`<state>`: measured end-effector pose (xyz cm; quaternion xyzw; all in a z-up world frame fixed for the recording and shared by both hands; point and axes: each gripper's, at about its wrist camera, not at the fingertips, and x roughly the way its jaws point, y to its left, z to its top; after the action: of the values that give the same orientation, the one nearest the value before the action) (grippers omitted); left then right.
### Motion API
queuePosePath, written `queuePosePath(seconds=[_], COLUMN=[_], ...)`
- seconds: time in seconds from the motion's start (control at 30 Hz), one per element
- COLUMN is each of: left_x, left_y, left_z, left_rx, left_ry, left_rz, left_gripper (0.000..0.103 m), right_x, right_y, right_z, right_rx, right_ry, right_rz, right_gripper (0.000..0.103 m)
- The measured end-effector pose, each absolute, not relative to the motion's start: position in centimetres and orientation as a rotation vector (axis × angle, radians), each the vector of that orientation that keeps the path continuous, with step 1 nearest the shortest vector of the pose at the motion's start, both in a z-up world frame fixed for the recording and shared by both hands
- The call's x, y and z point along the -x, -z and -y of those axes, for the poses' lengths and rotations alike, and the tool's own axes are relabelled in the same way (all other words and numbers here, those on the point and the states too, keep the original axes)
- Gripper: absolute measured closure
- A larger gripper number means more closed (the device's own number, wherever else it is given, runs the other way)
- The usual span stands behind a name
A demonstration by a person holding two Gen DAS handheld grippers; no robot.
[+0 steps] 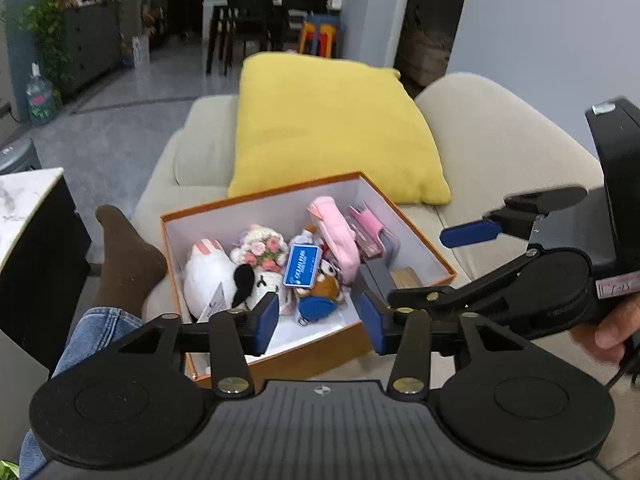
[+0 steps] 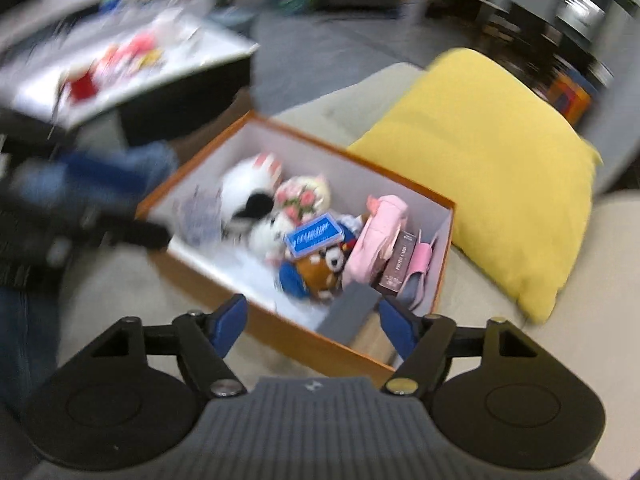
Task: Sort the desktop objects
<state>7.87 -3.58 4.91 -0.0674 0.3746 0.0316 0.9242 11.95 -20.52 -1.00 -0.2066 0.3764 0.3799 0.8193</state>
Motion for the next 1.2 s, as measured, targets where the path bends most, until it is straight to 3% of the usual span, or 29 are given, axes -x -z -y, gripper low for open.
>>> queuePosePath(seconds=[0.33,0.53,0.77,1.2], left_x=[-6.7,-7.6,-8.7,-9.5], left_y=[0.4,2.4,4.5,6.6], left_z=[3.4,2.8,2.4,3.1], left_rx=[0.059,0.078,0.114,0.085], left_ry=[-0.234,-0.286,-0.335,-0.396], left_rz=[-0.637,-0.632,-0.624,-0.610], left_gripper=[0.030,0.030,0.029,0.028], right_x=[-9.7,-9.8,-10.4,-10.3], right_y=[4.8,7.5,9.5,10.7], right_z=[21.7,22.3,22.3,21.5], right_rx=[0.142,0.030,0.036,0.180], right_ry=[-0.649,-0.608,-0.612,-0.557], right_rz=[-0.626,-0.539,-0.564,-0.533], right_gripper=[0.010,0.010,0.009,0.005])
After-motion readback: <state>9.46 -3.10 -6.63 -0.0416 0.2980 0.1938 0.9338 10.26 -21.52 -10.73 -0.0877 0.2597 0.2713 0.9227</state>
